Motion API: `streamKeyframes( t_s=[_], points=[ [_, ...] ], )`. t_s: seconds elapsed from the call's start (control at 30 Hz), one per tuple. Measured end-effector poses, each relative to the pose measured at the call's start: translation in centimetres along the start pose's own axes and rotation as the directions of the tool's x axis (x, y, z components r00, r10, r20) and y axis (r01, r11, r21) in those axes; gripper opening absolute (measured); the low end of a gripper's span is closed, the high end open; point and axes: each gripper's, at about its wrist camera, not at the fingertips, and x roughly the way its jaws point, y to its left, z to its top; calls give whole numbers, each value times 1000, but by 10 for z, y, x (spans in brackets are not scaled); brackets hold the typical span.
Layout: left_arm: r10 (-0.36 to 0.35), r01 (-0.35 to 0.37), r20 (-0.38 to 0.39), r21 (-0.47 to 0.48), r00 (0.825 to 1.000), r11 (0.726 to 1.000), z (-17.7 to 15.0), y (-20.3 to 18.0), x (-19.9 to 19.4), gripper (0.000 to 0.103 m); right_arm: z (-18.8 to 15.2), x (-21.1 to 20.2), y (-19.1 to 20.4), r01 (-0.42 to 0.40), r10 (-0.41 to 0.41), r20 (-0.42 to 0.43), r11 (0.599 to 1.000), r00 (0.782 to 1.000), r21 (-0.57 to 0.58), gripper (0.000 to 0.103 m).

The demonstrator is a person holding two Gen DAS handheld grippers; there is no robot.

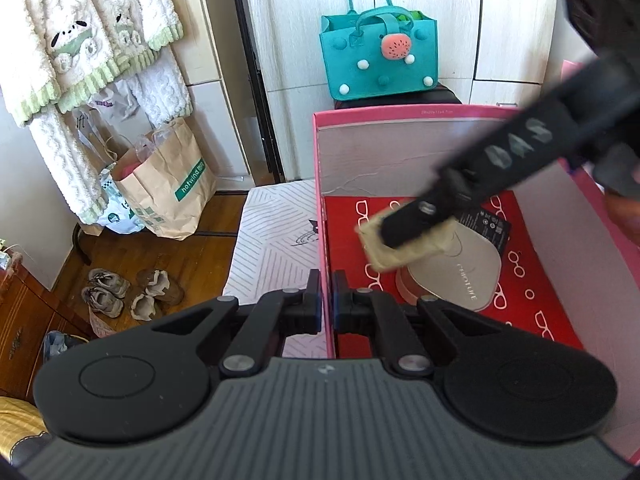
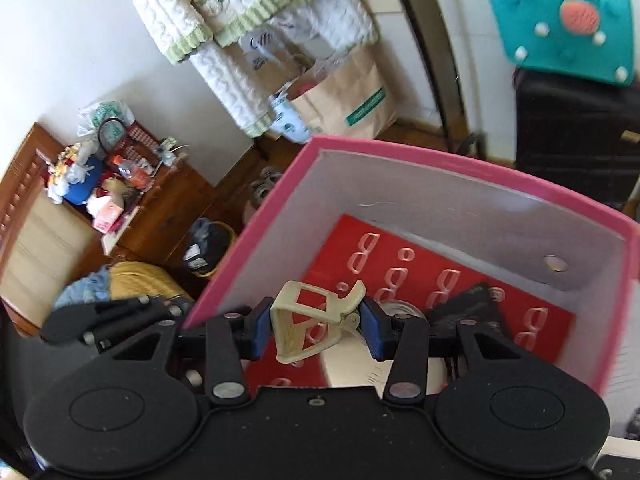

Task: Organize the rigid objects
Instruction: 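Place the cream claw clip into the pink box and open the right tool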

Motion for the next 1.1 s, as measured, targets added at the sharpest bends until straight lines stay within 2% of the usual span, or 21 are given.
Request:
streamKeyframes(
  t_s=[0.23, 0.33, 0.4, 0.43, 0.53, 0.73, 0.8, 0.87, 1.0, 1.07, 1.1],
  points=[
    [-2, 2, 12, -3, 1000, 1000, 0, 1, -1, 4, 10, 20, 6, 100, -100, 69, 995, 993, 4, 51],
    [-4, 4, 15, -4, 1000, 1000, -1, 1, -1, 5, 11, 30, 3, 118, -119, 48, 993, 992, 19, 51],
    [-9, 9, 15, -8, 1000, 1000, -2, 2, -1, 5, 11, 36, 0, 102, -103, 21, 993, 994, 52, 55],
    [-10, 10, 15, -10, 1000, 1000, -2, 2, -1, 5, 10, 37, -3, 80, -81, 3, 994, 997, 77, 64],
    [-12, 12, 16, -9, 1000, 1000, -2, 2, -2, 5, 8, 35, -17, -17, 19, -11, 985, 1000, 174, 66],
    [-14, 14, 17, -12, 1000, 1000, -2, 3, -2, 5, -6, -12, -5, -6, 1, 105, 999, 994, 52, 71],
    [-13, 13, 17, -12, 1000, 1000, -2, 3, -1, 5, -10, -31, -5, -22, 17, 156, 999, 988, 32, 77],
    [-12, 13, 17, -12, 1000, 1000, -1, 3, -1, 5, -15, -52, -7, -22, 16, 223, 999, 975, 26, 78],
    [-11, 11, 16, -14, 1000, 1000, -2, 3, -1, 5, -22, -85, -9, 47, -44, 325, 999, 945, -1, 78],
    [-7, 7, 16, -25, 1000, 1000, -2, 5, -2, 5, -32, -99, -9, 85, -69, 377, 996, 924, -27, 78],
    [-7, 8, 16, -33, 1000, 999, -2, 6, -2, 5, -39, -106, -11, 82, -55, 416, 996, 908, -48, 79]
  ],
)
